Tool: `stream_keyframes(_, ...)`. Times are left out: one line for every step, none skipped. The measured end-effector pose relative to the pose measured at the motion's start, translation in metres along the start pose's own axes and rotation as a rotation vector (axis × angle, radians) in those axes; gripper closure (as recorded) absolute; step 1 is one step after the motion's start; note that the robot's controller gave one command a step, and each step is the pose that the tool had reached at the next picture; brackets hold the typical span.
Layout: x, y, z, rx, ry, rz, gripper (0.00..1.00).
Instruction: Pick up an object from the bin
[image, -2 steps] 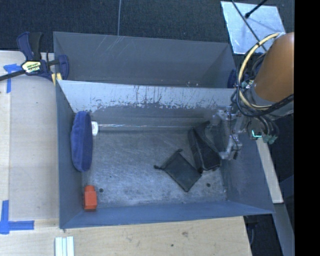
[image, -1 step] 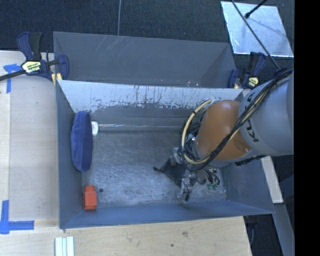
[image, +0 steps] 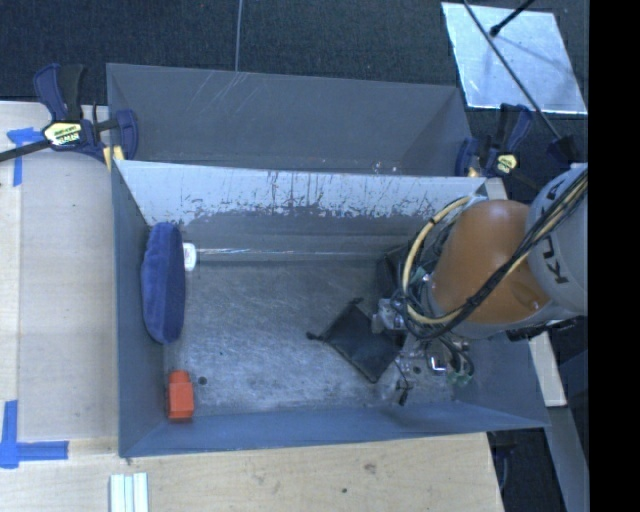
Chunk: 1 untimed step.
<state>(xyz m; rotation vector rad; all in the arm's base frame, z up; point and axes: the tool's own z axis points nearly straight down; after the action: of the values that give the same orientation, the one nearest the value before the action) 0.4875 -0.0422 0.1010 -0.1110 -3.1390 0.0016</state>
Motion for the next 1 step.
stream_keyframes(0.0021,-0.0044,0.0011,-0.001,0.004,-0.046,0.00)
